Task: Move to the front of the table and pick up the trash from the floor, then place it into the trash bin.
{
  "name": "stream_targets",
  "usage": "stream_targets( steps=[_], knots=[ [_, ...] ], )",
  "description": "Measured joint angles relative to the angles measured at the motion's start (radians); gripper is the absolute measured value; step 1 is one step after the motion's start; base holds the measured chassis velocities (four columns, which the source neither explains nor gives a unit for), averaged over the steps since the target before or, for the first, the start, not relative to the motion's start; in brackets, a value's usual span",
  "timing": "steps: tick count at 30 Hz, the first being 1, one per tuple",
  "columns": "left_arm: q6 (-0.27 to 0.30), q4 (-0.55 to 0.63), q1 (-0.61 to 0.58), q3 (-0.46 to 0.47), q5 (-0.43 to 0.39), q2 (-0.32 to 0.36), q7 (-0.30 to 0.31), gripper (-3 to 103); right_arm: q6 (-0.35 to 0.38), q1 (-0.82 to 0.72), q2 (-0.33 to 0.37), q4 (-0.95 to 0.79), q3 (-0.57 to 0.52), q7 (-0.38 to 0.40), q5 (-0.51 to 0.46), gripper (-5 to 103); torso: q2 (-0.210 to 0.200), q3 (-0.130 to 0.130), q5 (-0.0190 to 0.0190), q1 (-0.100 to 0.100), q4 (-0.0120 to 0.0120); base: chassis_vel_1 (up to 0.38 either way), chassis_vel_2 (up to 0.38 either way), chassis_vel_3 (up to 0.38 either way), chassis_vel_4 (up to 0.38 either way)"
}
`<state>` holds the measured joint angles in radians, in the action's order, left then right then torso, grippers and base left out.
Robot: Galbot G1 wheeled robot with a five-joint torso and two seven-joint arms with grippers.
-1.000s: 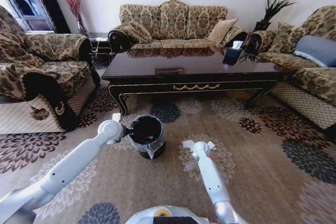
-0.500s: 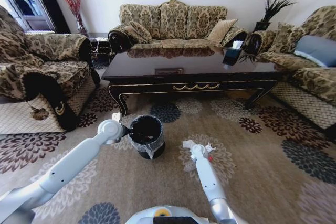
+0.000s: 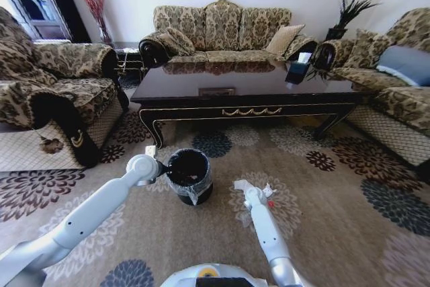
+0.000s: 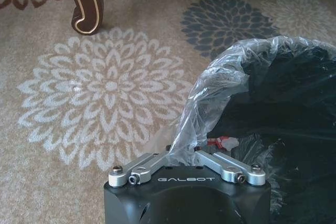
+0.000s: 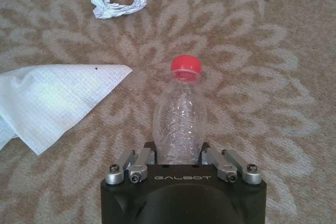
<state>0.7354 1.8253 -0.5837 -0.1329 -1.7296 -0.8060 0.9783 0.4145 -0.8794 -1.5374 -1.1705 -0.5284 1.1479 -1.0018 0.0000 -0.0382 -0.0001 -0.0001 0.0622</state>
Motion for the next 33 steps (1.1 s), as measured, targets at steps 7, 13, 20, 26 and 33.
stream_targets(
  steps=[7,13,20,26,33],
  knots=[
    [0.0,0.015,-0.015,0.009,0.002,0.006,0.0,0,0.001,-0.014,0.012,-0.022,0.002,0.006,-0.008,27,0.0,0.0,0.0001,0.0,0.0,0.0,0.0,0.0,0.0],
    [0.0,0.026,-0.028,0.014,0.007,0.013,0.001,0,0.001,-0.045,0.045,-0.104,0.018,0.026,-0.026,27,0.0,0.0,0.0002,0.0,-0.0004,0.0,0.0,0.0,0.0],
    [0.0,0.039,-0.031,0.001,0.015,0.008,0.001,0,0.003,-0.12,0.111,-0.292,0.035,0.018,-0.044,27,0.0,0.0,0.0002,0.0,-0.0001,0.0,0.0,0.0,0.0],
    [0.0,0.047,-0.013,-0.039,0.019,0.004,0.005,0,0.01,-0.213,0.168,-0.493,0.051,-0.018,-0.064,27,0.0,0.0,0.0003,0.0,-0.0004,0.0,0.0,0.0,0.0],
    [0.0,0.043,0.059,-0.136,0.007,-0.032,0.004,0,0.001,-0.367,0.236,-0.707,0.045,-0.112,-0.051,27,0.0,0.0,0.0003,0.0,0.0,0.0,0.0,0.0,0.0]
  ],
)
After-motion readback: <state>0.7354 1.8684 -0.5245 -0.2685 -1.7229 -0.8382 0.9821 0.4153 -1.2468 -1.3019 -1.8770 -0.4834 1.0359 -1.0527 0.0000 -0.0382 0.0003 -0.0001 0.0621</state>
